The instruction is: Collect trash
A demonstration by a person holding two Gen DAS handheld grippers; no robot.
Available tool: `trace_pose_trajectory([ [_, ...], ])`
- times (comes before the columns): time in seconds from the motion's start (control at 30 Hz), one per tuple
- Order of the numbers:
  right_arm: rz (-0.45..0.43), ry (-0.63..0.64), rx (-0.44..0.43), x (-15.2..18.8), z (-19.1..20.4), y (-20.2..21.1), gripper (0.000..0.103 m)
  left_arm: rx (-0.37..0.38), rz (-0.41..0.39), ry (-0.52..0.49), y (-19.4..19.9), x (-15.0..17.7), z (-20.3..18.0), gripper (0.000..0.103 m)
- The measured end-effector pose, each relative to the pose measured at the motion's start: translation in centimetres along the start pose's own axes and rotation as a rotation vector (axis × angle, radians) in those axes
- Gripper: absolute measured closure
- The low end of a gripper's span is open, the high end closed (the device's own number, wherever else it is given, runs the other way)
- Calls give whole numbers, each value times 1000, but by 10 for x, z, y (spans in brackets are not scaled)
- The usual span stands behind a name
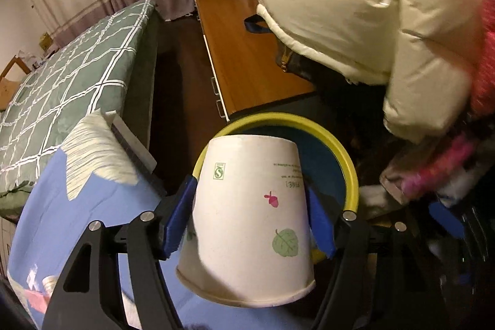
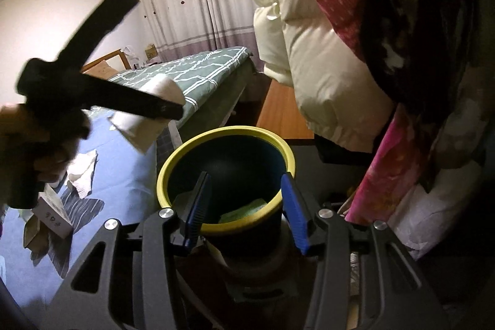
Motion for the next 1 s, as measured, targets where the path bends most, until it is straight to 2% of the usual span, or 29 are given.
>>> trace_pose_trajectory([
  [0.03, 2, -4, 2, 1, -2, 0, 56, 3, -1, 10, -6, -3, 0, 33],
  [0.13, 4, -12, 8, 2, -4, 0, 53, -14, -24, 43, -13, -9, 5, 10],
  [0.27, 7, -12, 18, 3, -5, 0, 52, -31, -71, 103, 6, -5, 16, 9],
  [0.4, 20, 2, 3, 5, 6, -4, 51, -53, -160, 197, 66, 13, 37, 9],
  [0.47, 24, 12, -15, 5, 17, -6, 50, -64, -213, 236, 99, 29, 52, 5],
  [0.53, 34, 31, -46, 6, 33, -8, 46, -93, -279, 286, 138, 53, 71, 5],
  [0.63, 47, 64, -90, 7, 58, -11, 45, -157, -359, 372, 186, 103, 102, 5],
  [0.73, 63, 113, -147, 7, 94, -15, 45, -264, -422, 465, 227, 163, 140, 5],
  [0.9, 86, 196, -240, 8, 155, -19, 45, -421, -456, 610, 268, 256, 212, 5],
  [1.0, 119, 218, -307, 8, 187, -27, 45, -500, -427, 696, 270, 306, 250, 5],
])
Point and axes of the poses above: each gripper's, at about its wrist camera, not at the fingertips, and y roughly against the way its jaws point, z to its left, x to its underside, the point moved 9 cm from there along -y, roughly the way its jaws point, and after that the axes turned 2 degrees about -y, right-handed, at the moved point
